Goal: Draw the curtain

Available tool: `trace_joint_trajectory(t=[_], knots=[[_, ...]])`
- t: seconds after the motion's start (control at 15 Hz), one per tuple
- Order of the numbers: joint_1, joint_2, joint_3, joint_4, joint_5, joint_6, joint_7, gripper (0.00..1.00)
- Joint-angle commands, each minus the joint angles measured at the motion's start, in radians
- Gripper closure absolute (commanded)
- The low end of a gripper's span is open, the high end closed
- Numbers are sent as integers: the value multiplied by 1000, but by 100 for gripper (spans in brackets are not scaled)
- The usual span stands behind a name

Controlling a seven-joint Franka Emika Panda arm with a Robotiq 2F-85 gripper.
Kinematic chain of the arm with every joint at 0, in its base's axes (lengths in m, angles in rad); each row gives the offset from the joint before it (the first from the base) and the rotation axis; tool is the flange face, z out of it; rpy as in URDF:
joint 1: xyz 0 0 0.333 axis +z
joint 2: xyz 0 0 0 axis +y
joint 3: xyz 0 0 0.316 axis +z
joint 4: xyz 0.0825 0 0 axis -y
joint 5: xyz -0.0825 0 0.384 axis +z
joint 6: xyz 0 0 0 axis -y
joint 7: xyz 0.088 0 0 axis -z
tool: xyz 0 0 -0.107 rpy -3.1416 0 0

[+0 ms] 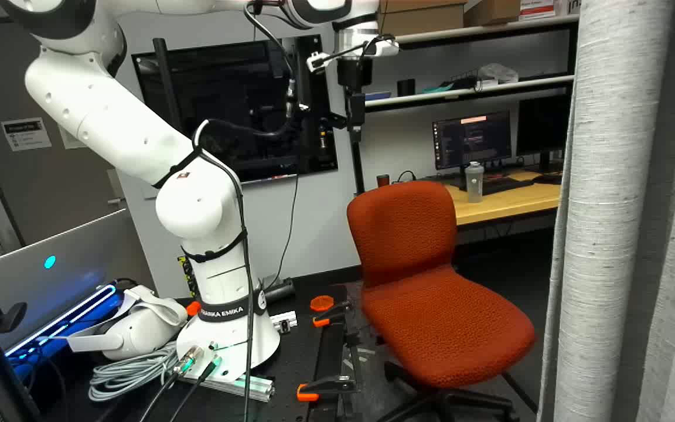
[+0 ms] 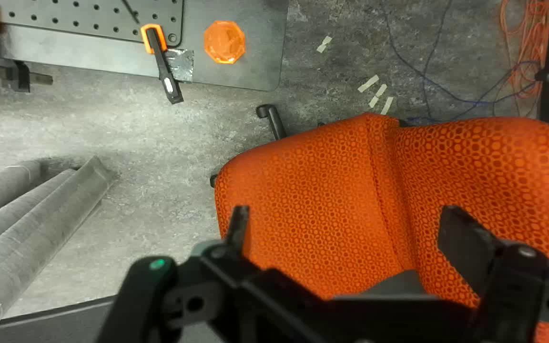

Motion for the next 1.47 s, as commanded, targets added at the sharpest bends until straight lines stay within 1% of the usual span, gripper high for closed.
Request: trace_joint_trajectory(t=[0.0, 0.8, 1.33, 1.4], knots=[[-24, -2, 17, 2, 10, -7, -11, 0], [-24, -2, 17, 2, 10, -7, -11, 0], [-51, -14, 43, -16, 10, 51, 30, 0], [-101, -37, -49, 42, -50, -5, -30, 0]])
